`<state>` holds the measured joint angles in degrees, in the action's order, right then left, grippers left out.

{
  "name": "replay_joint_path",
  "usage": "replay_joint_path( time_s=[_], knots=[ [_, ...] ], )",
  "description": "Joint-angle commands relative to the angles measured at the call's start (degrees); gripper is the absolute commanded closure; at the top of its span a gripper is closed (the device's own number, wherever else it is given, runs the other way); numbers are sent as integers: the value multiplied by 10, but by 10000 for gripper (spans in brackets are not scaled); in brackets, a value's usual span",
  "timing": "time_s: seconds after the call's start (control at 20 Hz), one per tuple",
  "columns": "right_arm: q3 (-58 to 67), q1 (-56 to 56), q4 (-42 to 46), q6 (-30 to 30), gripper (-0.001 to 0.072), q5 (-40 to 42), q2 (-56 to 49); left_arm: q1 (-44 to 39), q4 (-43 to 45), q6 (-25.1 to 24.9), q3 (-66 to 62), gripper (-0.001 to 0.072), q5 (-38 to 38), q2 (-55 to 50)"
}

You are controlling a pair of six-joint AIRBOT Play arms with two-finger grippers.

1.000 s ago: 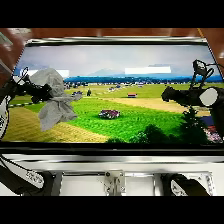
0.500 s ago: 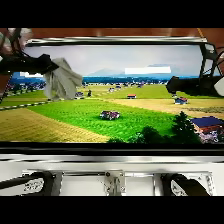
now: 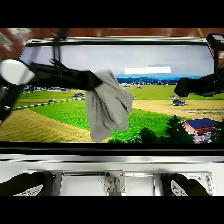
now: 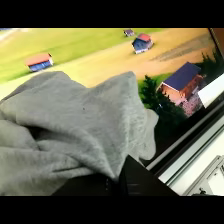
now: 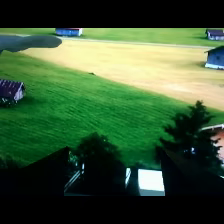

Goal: Fold the shirts.

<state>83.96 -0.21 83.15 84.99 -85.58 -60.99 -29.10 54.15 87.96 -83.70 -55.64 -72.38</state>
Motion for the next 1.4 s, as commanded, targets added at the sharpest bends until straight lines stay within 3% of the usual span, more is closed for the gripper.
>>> replay_joint_path(
  time_s=[0.0, 0.15, 0.2, 0.25, 0.3, 0.6, 0.75, 0.85, 1.05, 1.35],
  knots=[
    [-31, 0, 13, -2, 16, -33, -18, -98, -2, 36, 51, 677, 91, -62],
    [-107, 0, -35, -2, 17, -4, -44, -148, -3, 43, 51, 659, 122, -151],
    [-135, 0, -54, -2, 17, 12, -55, -151, -11, 43, 51, 387, 118, -171],
    [-157, 0, -71, -2, 16, 26, -67, -144, -28, 43, 51, 23, 107, -184],
    [-173, 0, -84, -2, 16, 38, -80, -126, -37, 43, 51, -3, 82, -187],
    [-181, -12, -89, -39, 16, 40, -124, 103, -5, 8, 56, -3, -164, -103],
    [-195, -68, -112, -78, 16, 20, -135, 173, 46, 8, 135, -3, -221, -38],
    [-236, -119, -146, -95, 16, 16, -140, 184, 40, 8, 235, -3, -203, 0],
    [-338, -176, -244, -124, 16, 55, -140, 149, -50, 4, 408, -4, -70, 3],
    [-370, -163, -269, -127, 15, 118, -140, 64, -131, -7, 451, -3, 40, -66]
  ],
)
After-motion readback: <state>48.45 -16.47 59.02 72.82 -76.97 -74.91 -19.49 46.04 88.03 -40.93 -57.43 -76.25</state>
